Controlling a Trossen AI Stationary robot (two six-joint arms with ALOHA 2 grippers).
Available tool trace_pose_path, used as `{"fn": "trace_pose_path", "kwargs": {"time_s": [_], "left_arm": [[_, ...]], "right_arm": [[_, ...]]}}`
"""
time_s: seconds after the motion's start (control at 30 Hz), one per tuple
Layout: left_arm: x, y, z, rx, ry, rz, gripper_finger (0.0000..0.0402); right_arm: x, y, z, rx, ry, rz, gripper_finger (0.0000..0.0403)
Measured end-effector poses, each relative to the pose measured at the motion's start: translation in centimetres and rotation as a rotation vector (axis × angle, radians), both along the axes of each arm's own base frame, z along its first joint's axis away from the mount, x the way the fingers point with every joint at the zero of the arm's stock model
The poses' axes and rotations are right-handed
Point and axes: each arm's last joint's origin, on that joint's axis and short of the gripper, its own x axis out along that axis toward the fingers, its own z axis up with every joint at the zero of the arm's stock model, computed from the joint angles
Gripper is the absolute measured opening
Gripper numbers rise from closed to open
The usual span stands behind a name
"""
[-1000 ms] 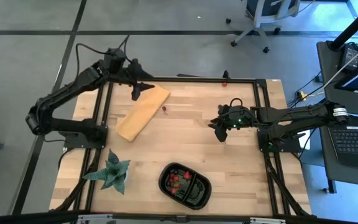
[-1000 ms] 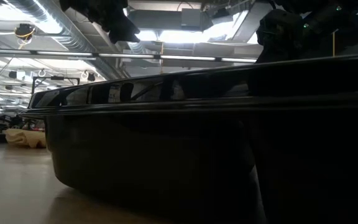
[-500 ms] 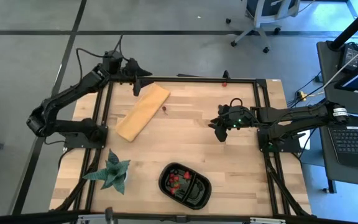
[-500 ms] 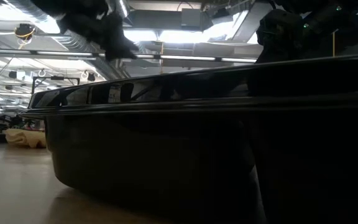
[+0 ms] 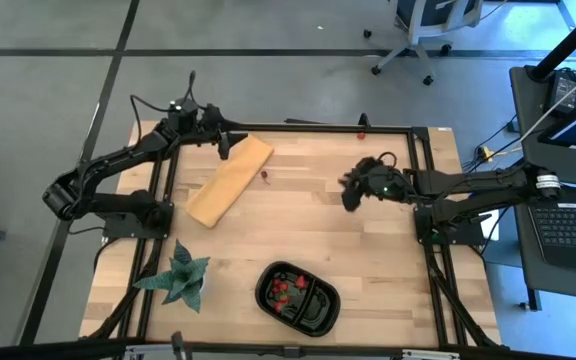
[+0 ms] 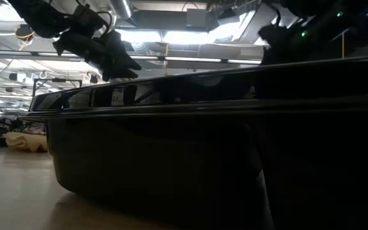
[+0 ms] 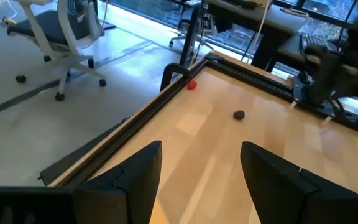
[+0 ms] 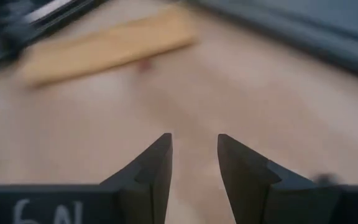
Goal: Pick and placing Produce into tupperware
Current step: Put the blackberry into the black container
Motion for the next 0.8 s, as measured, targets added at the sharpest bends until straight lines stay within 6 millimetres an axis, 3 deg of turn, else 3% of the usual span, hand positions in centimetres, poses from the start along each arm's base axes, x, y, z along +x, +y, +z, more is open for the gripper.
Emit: {"fn": "trace_pose_path", "kwargs": {"time_s": [0.1, 0.2, 0.43, 0.63, 0.8], "left_arm": [[0.2, -0.2, -0.1, -0.024, -0.005, -0.004, 0.0212], [0.4, -0.4, -0.1, -0.026, -0.006, -0.016, 0.0212], [0.8, -0.8, -0.1, -0.026, -0.006, -0.042, 0.0212], [1.1, -1.1, -0.1, -0.027, -0.005, -0.059, 0.0212], [1.4, -1.4, -0.1, -0.026, -0.004, -0.074, 0.0212]], "right_arm": [[-0.8, -1.3, -0.4, -0.001, 0.035, -0.21, 0.0131], [-1.6, -2.6, -1.0, 0.118, 0.058, -0.327, 0.0131], [-2.1, -5.5, -2.5, 0.388, 0.085, -0.372, 0.0131], [-2.0, -7.2, -4.2, 0.406, 0.181, -0.379, 0.0131], [-2.0, -8.0, -4.4, 0.352, 0.208, -0.342, 0.0131]]}}
